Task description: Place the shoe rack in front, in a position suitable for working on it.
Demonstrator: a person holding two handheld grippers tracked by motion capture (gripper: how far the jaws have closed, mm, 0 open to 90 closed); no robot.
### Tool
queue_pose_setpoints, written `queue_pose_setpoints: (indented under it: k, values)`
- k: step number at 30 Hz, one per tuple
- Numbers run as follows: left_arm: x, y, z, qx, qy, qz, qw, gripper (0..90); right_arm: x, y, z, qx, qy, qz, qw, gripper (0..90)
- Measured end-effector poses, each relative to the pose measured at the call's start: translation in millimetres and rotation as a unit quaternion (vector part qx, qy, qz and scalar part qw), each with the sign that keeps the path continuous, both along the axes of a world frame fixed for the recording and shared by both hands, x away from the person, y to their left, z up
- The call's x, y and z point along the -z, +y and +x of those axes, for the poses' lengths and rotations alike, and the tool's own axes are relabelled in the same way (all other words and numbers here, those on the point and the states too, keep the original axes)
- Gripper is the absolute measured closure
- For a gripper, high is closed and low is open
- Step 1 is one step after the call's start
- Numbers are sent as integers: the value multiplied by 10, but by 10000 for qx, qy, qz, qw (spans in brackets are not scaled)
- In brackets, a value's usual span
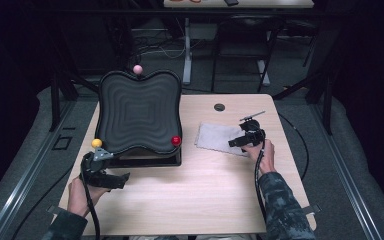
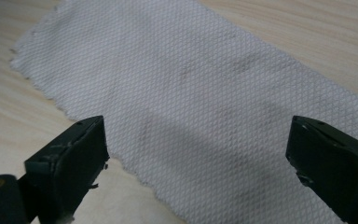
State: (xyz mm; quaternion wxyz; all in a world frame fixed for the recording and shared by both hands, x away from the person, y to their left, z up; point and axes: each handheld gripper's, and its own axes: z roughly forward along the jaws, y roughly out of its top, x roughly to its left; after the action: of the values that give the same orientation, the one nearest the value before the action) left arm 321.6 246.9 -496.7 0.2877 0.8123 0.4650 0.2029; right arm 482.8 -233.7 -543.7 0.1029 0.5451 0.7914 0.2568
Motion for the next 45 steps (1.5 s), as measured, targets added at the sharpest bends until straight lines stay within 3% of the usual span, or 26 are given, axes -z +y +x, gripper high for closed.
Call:
queue_pose_setpoints:
  k: [1,6,8,9,13,15,16,20,24,28,33,39,41,45]
  values:
    - [10,-5,3,18,9,0,10000,0,24,17,23,141,-66,-196,9997,78]
    - [14,-16,3,48,21,19,10000,0,143,-3,114,226,264,-212,9992,164]
    - [14,-18,4,52,19,23,10000,0,156,-5,119,262,249,-240,9991,186]
    - [15,-19,6,59,24,19,10000,0,142,0,127,282,244,-370,9986,246]
    - [19,-38,1,93,7,38,9999,1,145,-4,105,392,105,-482,9980,356]
    - [24,-45,-1,86,-14,46,10000,1,148,3,89,403,46,-573,9975,368]
    - [28,-53,-3,153,13,70,9999,2,138,5,68,390,10,-581,9976,469]
    - [50,-67,-2,199,29,116,9997,5,129,-25,26,393,-46,-530,9978,674]
    - [56,-73,-4,218,3,102,9997,12,128,-65,-21,365,-26,-416,9985,815]
    - [51,-56,3,241,-16,-40,9997,10,100,-102,-75,359,-2,-172,9992,846]
    - [26,-82,-15,265,-103,-132,9995,3,-114,-146,-216,203,-232,98,9995,852]
    - [7,-141,-40,355,-118,-214,9991,2,-380,-182,-479,90,-571,197,9981,855]
    - [-1,-162,-50,370,-157,-236,9989,2,-465,-213,-574,25,-649,387,9971,856]
    - [-19,-202,-70,381,-235,-278,9986,2,-591,-223,-780,-85,-826,492,9953,856]
